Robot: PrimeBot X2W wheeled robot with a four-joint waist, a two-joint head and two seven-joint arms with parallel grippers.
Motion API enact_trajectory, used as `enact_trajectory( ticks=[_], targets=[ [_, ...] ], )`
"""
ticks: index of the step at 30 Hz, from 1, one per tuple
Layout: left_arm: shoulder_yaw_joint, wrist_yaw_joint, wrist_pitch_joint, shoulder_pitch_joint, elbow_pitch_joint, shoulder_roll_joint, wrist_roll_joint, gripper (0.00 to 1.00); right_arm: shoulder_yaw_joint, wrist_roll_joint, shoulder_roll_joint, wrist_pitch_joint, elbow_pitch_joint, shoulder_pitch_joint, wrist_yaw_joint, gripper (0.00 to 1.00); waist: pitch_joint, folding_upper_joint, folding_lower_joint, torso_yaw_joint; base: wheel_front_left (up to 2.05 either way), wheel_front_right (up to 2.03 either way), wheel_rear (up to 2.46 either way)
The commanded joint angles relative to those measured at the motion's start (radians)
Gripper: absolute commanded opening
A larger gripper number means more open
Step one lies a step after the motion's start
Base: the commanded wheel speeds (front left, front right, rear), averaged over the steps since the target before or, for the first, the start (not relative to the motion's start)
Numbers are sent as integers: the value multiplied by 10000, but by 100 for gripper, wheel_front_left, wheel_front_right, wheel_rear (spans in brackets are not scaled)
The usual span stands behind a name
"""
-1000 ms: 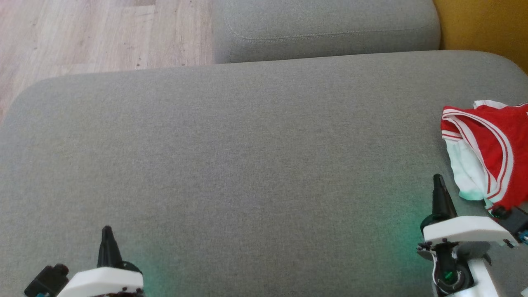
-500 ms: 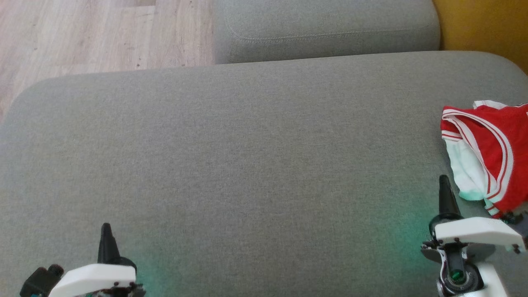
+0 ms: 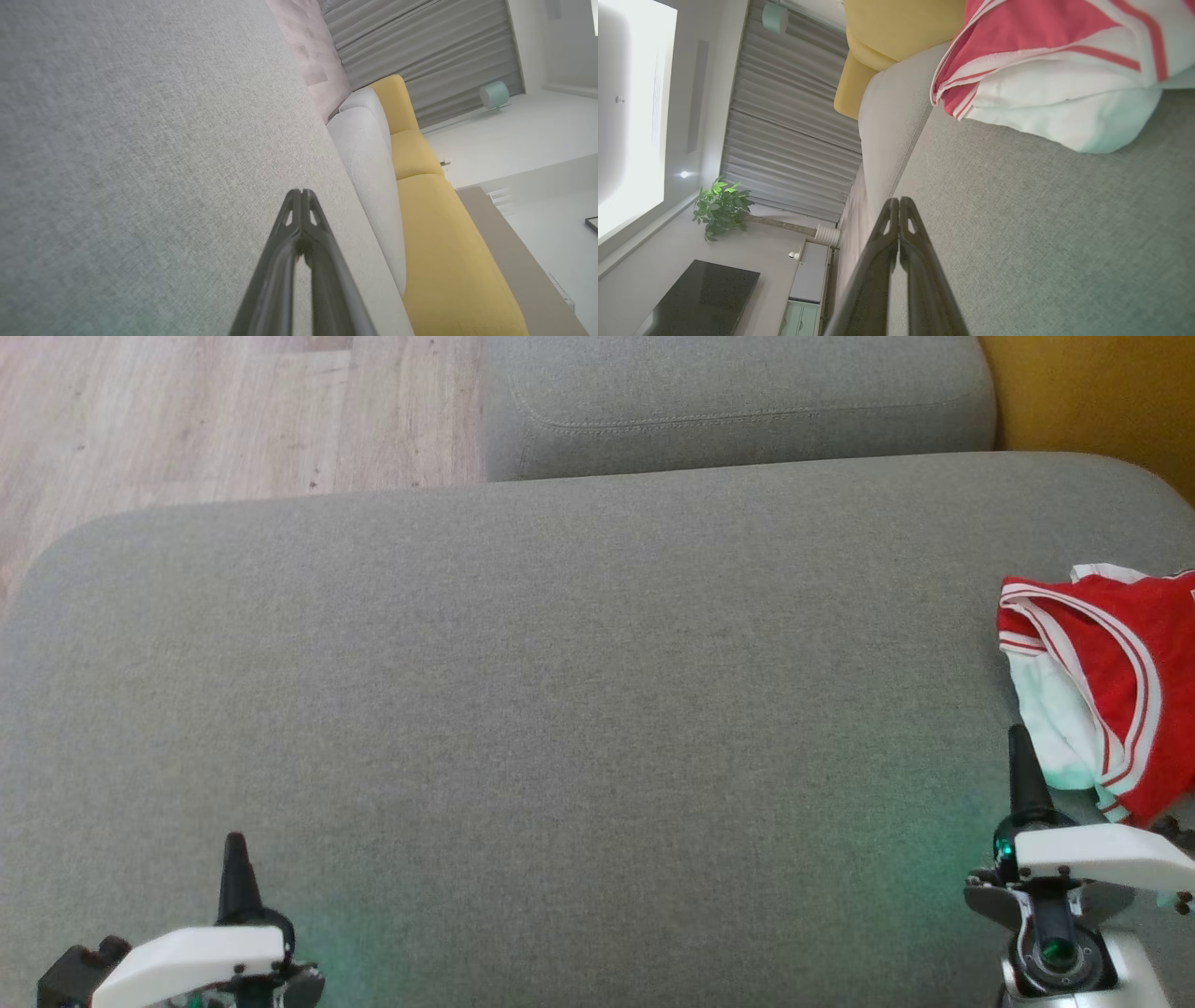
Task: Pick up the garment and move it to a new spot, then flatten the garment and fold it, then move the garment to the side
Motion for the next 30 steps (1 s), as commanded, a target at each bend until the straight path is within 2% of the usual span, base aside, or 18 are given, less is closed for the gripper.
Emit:
enact_trajectory(
  ticks=[1, 30],
  targets=[
    [305, -57, 104, -580, -402, 64, -297, 0, 84, 321, -45, 103, -461, -206, -5, 0, -1, 0, 0, 0, 0, 0, 0],
    [569, -349, 930, -850, -772, 78, -3473, 0, -296, 3550, -54, 927, -1210, -35, -7, 0, -25, 0, 0, -3, 0, 0, 0]
  ],
)
